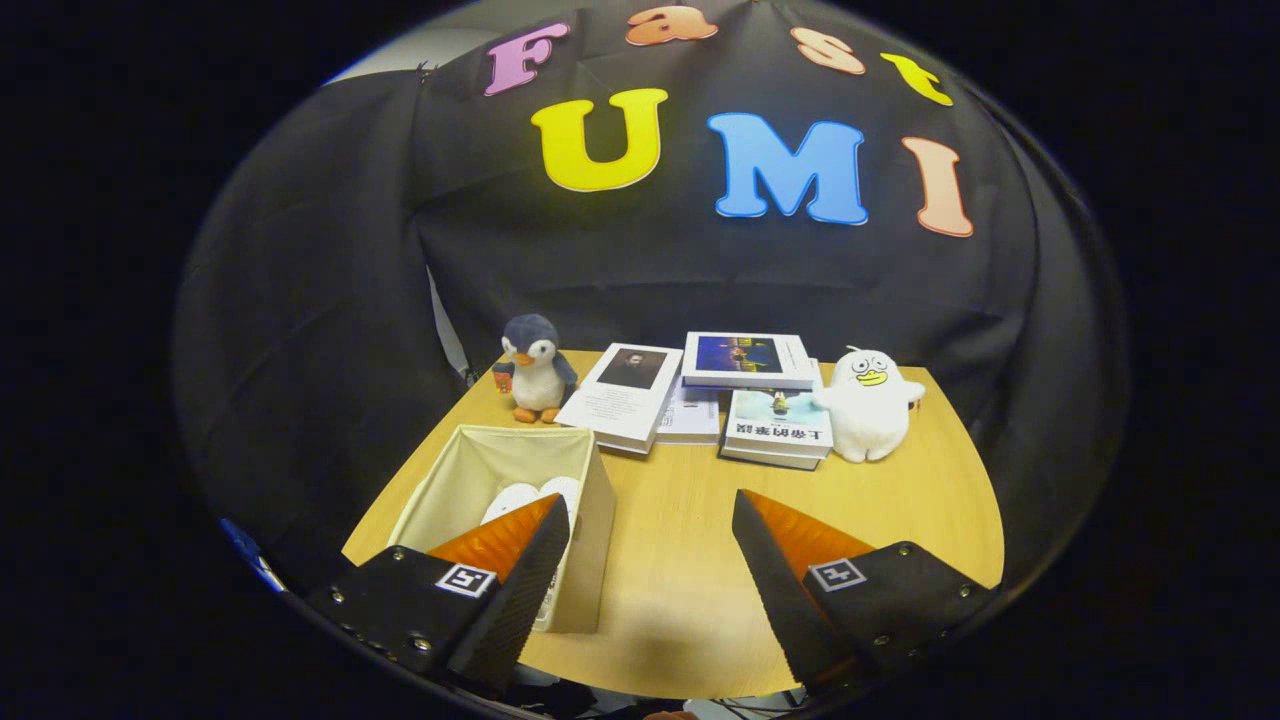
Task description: Open the storage box then place both shoes into the box .Put the left shoe in first, then the right shoe, with the right side of both shoes facing outward in a uniform manner.
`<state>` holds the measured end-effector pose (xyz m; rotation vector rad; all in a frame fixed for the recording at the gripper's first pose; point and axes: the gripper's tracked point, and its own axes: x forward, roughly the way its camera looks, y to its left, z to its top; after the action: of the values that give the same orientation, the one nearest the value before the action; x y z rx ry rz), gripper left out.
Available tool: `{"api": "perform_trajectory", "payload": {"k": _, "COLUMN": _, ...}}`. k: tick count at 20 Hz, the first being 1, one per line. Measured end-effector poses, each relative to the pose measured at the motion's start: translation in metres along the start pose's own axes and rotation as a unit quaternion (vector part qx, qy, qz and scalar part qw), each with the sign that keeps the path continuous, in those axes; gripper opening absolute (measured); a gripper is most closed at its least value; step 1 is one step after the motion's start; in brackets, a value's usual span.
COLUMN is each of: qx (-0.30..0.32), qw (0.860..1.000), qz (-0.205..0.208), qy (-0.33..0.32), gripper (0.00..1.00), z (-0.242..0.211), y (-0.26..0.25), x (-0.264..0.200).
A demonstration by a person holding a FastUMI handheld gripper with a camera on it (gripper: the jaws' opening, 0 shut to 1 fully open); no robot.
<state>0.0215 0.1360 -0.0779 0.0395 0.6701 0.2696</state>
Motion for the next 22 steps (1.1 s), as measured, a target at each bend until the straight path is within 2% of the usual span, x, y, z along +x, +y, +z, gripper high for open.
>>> {"api": "perform_trajectory", "payload": {"k": 10, "qx": -0.003, "qw": 0.991, "qz": -0.077, "qy": -0.112, "gripper": 0.98, "z": 0.009, "y": -0.098, "x": -0.073}}
{"api": "perform_trajectory", "payload": {"k": 15, "qx": 0.001, "qw": 0.979, "qz": -0.100, "qy": -0.177, "gripper": 0.98, "z": 0.022, "y": -0.122, "x": -0.102}}
{"api": "perform_trajectory", "payload": {"k": 22, "qx": 0.013, "qw": 0.972, "qz": -0.120, "qy": -0.203, "gripper": 0.98, "z": 0.030, "y": -0.141, "x": -0.111}}
